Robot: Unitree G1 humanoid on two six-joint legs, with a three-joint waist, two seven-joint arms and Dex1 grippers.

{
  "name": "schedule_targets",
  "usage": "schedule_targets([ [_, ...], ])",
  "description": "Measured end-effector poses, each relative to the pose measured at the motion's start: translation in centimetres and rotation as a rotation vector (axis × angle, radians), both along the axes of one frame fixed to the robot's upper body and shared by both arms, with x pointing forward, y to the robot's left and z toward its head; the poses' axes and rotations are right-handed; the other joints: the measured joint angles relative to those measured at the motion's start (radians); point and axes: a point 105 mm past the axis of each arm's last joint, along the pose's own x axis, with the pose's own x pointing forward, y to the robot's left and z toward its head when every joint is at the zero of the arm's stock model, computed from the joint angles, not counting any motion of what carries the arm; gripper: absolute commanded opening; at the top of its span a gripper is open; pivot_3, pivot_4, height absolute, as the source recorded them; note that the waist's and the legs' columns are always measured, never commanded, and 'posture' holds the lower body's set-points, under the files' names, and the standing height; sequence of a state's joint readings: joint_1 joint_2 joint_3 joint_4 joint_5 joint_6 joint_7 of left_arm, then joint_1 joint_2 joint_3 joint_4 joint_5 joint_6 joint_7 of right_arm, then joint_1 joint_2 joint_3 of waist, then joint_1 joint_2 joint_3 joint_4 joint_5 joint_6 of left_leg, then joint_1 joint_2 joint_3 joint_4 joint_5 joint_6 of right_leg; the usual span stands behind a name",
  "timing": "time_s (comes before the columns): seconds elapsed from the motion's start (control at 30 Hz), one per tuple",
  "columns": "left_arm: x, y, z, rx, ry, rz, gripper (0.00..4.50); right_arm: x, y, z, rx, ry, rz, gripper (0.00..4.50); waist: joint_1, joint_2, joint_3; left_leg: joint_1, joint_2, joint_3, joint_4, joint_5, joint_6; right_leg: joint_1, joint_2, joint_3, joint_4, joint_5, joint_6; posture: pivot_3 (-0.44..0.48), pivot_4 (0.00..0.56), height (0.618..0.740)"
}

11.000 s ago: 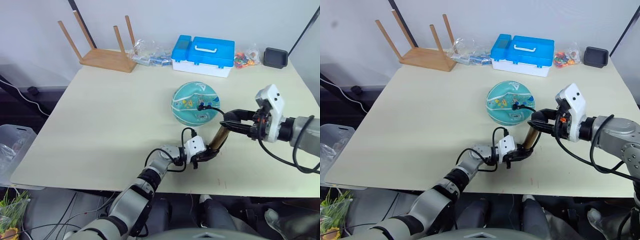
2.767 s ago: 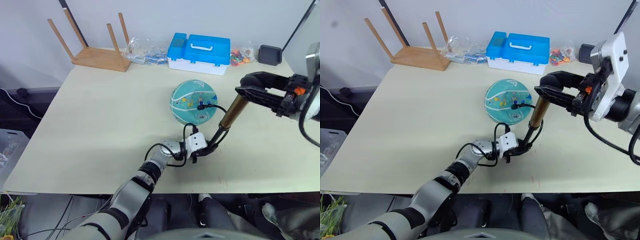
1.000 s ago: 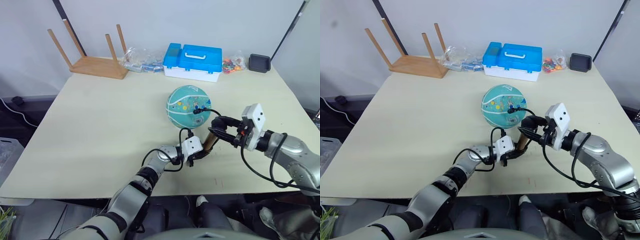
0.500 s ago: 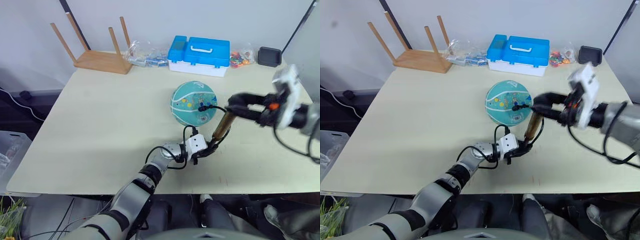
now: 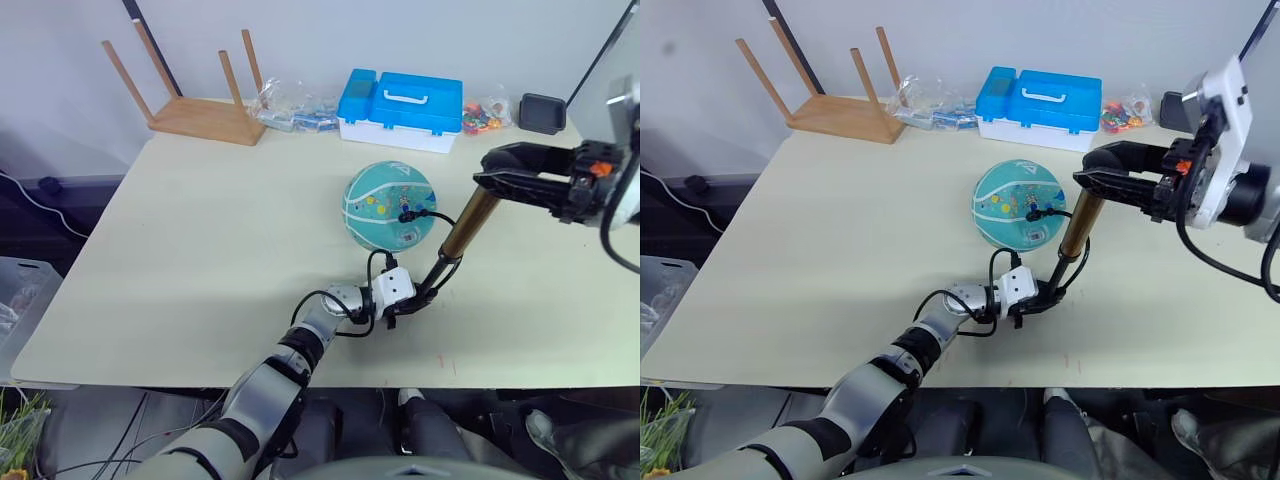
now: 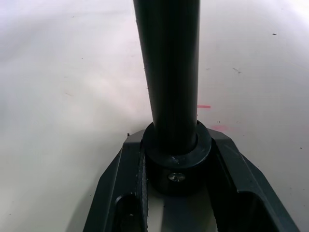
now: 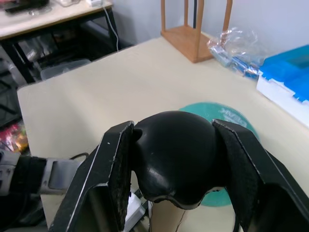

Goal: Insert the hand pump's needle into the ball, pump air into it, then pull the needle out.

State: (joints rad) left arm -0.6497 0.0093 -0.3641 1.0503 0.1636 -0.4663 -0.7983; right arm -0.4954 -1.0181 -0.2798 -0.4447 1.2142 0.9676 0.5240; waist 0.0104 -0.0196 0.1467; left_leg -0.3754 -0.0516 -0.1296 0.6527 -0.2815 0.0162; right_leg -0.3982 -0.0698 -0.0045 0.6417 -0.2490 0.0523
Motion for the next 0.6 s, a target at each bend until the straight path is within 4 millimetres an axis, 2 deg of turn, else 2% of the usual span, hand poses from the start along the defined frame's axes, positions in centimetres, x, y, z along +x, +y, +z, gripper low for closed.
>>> schedule_targets([
  [0.07, 0.0, 0.4, -0.3, 0.004, 0.005, 0.014, 1.1, 0.6, 0.5, -2.5, 0.008, 0.023, 0.001, 2.05, -0.008, -0.004, -0.004, 0.008, 0.001, 0.001, -0.002, 0.0, 0.0, 0.006, 0.001, 0.001, 0.0, -0.001, 0.0, 0.0, 0.15, 0.74],
  [0.1, 0.0, 0.5, -0.4, 0.005, 0.006, 0.016, 1.1, 0.7, 0.6, -2.9, 0.01, 0.025, 0.002, 2.05, -0.01, -0.004, -0.004, 0.009, 0.001, 0.002, -0.003, 0.0, 0.0, 0.007, 0.001, 0.002, 0.0, -0.001, 0.0, 0.0, 0.15, 0.74],
  [0.17, 0.0, 0.9, -0.7, 0.008, 0.012, 0.032, 1.1, 1.1, 1.2, -5.5, 0.015, 0.038, 0.003, 2.05, -0.021, -0.007, -0.008, 0.017, 0.002, 0.001, -0.005, 0.0, 0.0, 0.014, 0.001, 0.001, -0.001, -0.003, 0.004, 0.0, 0.15, 0.74],
  [0.37, 0.0, 1.3, -1.1, 0.017, 0.027, 0.057, 1.1, 1.9, 2.6, -11.1, 0.005, 0.047, 0.038, 2.05, -0.028, -0.011, -0.013, 0.028, 0.003, 0.002, -0.009, -0.001, 0.0, 0.023, 0.005, 0.003, -0.002, -0.004, 0.004, 0.0, 0.15, 0.74],
  [0.47, -0.1, 1.4, -1.2, 0.015, 0.031, 0.061, 1.1, 2.1, 3.0, -12.9, -0.015, 0.057, 0.059, 2.05, -0.028, -0.011, -0.015, 0.029, 0.003, 0.002, -0.01, 0.0, 0.0, 0.023, 0.006, 0.003, -0.002, -0.004, 0.003, 0.0, 0.15, 0.74],
  [0.6, -0.1, 1.3, -1.2, 0.015, 0.033, 0.062, 1.1, 2.0, 3.0, -12.6, -0.041, 0.037, 0.071, 2.05, -0.027, -0.01, -0.019, 0.029, 0.003, 0.002, -0.011, 0.0, 0.0, 0.023, 0.006, 0.003, -0.002, -0.004, 0.003, 0.0, 0.15, 0.74],
])
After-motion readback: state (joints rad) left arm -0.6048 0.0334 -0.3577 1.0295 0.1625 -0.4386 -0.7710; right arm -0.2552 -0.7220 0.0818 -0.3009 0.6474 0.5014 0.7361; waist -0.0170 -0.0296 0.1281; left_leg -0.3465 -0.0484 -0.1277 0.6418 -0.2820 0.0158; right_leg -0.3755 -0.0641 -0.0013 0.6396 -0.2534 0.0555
